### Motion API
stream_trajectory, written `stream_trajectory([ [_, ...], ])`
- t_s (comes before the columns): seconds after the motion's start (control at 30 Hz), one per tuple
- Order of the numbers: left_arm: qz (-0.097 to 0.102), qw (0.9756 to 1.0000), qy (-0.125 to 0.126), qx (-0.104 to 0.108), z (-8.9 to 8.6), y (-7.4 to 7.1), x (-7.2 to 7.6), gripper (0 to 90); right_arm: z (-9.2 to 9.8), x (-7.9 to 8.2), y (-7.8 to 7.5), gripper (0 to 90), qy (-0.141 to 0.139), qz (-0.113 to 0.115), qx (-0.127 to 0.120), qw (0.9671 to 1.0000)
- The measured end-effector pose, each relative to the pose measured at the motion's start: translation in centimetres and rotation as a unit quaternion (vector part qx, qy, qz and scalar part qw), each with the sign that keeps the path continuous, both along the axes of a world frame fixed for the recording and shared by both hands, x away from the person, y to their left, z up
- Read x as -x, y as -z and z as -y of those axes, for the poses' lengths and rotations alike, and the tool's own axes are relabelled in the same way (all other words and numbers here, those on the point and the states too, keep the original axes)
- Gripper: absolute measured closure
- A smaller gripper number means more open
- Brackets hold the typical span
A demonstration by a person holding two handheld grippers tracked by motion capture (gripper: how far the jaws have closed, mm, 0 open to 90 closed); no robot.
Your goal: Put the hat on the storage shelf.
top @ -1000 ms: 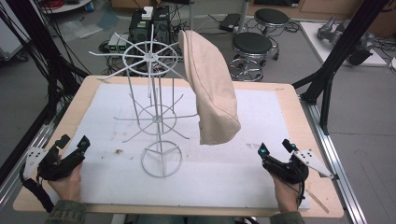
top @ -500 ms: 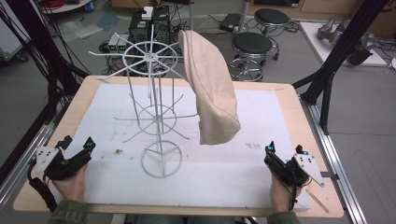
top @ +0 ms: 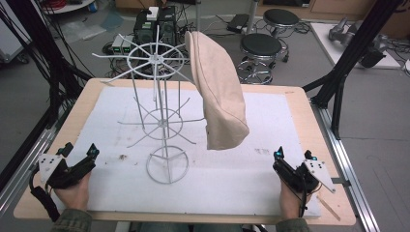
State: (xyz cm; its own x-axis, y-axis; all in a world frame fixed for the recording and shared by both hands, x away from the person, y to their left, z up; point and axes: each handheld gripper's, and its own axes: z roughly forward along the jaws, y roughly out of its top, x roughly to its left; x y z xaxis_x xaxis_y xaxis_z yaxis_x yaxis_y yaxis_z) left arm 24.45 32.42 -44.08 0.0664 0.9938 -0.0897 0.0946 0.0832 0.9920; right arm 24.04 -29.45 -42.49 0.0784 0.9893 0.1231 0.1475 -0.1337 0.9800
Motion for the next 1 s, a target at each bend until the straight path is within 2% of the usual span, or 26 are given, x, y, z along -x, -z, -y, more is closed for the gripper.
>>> stream_trajectory([
  [0.23, 0.003, 1.0000, -0.002, -0.001, -0.01, -0.07, 0.12, 20.5, -0.13, -0.06, 0.12, 9.3, -0.011, -0.003, 0.010, 0.9999],
  [0.5, 0.003, 1.0000, 0.000, 0.002, -0.07, -0.08, 0.15, 20.5, -0.18, 0.06, 0.17, 9.3, -0.015, -0.005, 0.003, 0.9999],
  [0.7, 0.003, 1.0000, -0.002, 0.007, -0.32, -0.06, 0.20, 20.5, -0.07, 0.20, 0.37, 9.3, -0.020, -0.006, 0.012, 0.9997],
  [1.0, 0.001, 1.0000, 0.002, 0.005, -0.26, -0.06, 0.21, 20.6, 0.02, 0.22, 0.62, 9.3, -0.041, -0.019, 0.010, 0.9989],
])
